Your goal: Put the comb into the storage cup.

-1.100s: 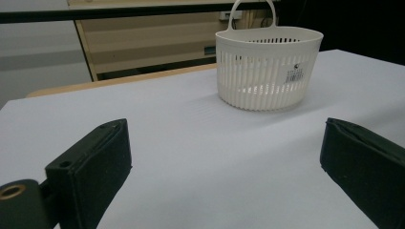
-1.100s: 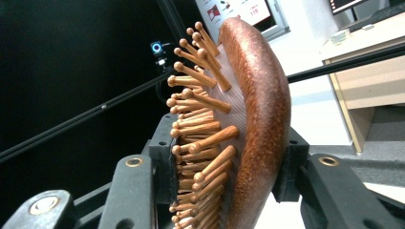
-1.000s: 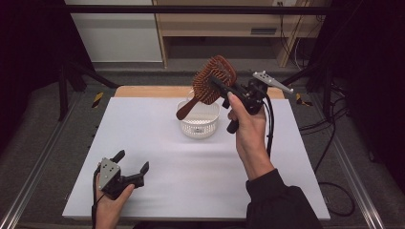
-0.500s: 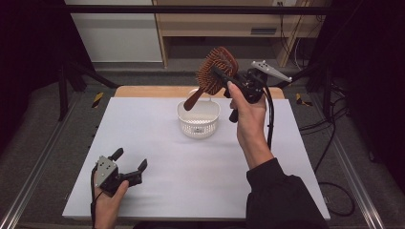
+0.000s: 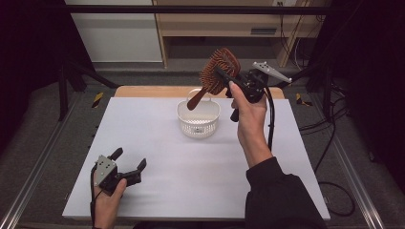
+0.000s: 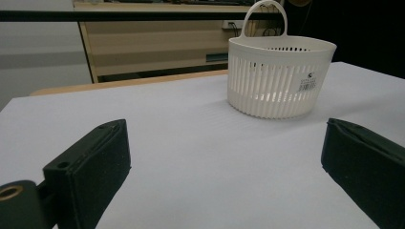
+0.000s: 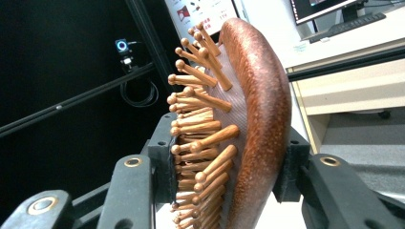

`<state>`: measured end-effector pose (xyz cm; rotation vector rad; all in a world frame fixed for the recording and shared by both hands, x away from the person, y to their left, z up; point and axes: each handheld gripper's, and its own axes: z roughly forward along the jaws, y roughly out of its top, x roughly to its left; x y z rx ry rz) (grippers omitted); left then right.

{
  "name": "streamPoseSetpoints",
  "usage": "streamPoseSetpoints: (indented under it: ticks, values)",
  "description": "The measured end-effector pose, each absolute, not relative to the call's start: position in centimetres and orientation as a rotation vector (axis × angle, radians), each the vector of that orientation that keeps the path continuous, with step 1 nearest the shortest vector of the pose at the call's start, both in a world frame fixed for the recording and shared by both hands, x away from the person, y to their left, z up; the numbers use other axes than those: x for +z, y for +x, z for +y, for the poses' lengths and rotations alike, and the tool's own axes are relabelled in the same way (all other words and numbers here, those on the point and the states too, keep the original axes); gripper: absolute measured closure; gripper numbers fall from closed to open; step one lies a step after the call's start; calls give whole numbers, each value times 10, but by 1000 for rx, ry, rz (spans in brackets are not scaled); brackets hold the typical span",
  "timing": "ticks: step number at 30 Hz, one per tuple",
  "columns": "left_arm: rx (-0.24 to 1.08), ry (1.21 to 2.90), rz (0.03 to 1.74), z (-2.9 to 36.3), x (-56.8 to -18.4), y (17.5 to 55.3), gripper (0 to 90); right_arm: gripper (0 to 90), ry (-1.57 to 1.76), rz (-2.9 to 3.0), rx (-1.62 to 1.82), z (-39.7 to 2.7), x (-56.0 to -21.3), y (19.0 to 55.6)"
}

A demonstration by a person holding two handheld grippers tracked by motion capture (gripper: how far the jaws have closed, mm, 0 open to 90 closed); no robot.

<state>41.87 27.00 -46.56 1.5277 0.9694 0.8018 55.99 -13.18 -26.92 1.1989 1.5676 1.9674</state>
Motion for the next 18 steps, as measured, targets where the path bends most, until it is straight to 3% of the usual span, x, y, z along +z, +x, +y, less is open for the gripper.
streamPoseSetpoints:
  ticks: [18]
  values:
    - [784,1564,945,264,-468,421,25,534,1258,1558,1915,-132,-304,582]
